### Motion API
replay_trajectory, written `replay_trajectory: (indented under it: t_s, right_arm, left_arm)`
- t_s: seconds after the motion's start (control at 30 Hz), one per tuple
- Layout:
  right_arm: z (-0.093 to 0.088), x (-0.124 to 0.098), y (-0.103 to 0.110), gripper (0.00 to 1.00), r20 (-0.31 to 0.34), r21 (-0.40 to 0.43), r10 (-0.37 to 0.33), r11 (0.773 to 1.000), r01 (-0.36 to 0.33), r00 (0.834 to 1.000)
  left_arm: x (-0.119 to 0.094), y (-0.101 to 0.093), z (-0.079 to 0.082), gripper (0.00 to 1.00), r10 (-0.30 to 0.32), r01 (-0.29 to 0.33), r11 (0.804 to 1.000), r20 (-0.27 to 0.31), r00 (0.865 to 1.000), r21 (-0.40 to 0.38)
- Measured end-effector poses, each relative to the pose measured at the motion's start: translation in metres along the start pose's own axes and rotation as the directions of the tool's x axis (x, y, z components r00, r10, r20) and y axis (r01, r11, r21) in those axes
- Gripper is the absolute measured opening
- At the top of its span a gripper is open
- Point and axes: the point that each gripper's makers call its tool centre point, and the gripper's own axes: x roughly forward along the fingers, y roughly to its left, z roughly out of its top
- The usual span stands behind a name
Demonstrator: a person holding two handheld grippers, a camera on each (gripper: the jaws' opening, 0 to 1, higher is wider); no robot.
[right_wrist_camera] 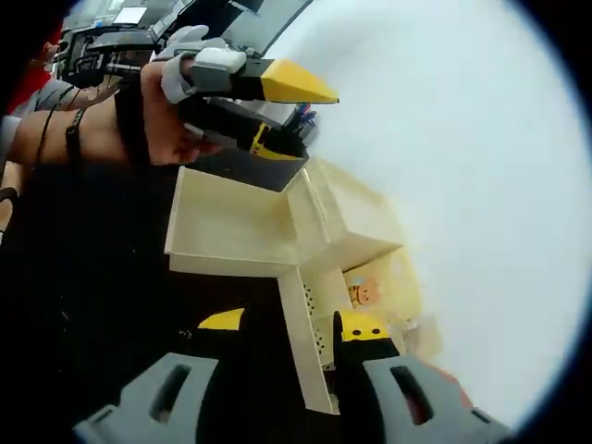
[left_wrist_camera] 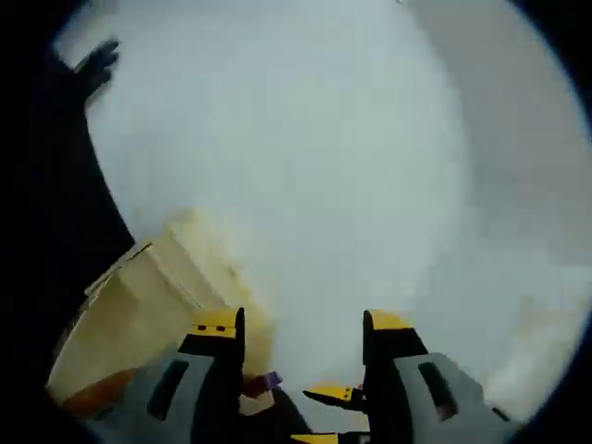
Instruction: Open the drawer, pick up the cosmetic bottles from the table one by one, place them into the drawer, release the gripper, close the drawer, and move the gripper away
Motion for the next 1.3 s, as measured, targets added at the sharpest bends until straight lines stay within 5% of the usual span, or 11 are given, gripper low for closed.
replay_trajectory:
  t_s: [0.17, 0.3, 0.43, 0.67, 0.8, 0.97, 1.3]
  right_arm:
    - [-0.002, 0.001, -0.003, 0.32, 0.001, 0.011, -0.002, 1.000, 0.002, 1.000]
    - [-0.003, 0.000, -0.002, 0.32, -0.002, 0.010, -0.003, 1.000, 0.003, 1.000]
    - [-0.004, -0.002, 0.000, 0.32, -0.001, 0.007, -0.003, 1.000, 0.003, 1.000]
    - [-0.003, -0.001, -0.003, 0.32, 0.002, 0.011, -0.005, 1.000, 0.005, 1.000]
    - [-0.004, -0.004, 0.001, 0.32, 0.010, 0.016, -0.005, 1.000, 0.005, 1.000]
    - [-0.004, -0.004, -0.001, 0.32, 0.014, 0.023, -0.008, 1.000, 0.007, 1.000]
    - [-0.007, -0.001, 0.004, 0.32, 0.010, 0.024, -0.001, 1.000, 0.001, 1.000]
  left_arm:
    - [0.000, 0.028, 0.001, 0.53, 0.062, -0.056, 0.989, 0.045, 0.997, -0.134]
    - [0.000, 0.034, -0.008, 0.51, 0.086, -0.081, 0.988, 0.034, 0.996, -0.128]
    - [0.004, 0.048, -0.004, 0.50, 0.126, -0.099, 0.960, 0.089, 0.988, -0.261]
    - [0.024, 0.083, 0.020, 0.46, 0.216, -0.156, 0.939, 0.171, 0.961, -0.307]
    - [0.030, 0.092, 0.022, 0.41, 0.217, -0.146, 0.934, 0.191, 0.957, -0.327]
    - [0.046, 0.114, 0.044, 0.34, 0.239, -0.152, 0.926, 0.226, 0.945, -0.344]
    - [0.059, 0.132, 0.058, 0.16, 0.281, -0.187, 0.912, 0.225, 0.933, -0.364]
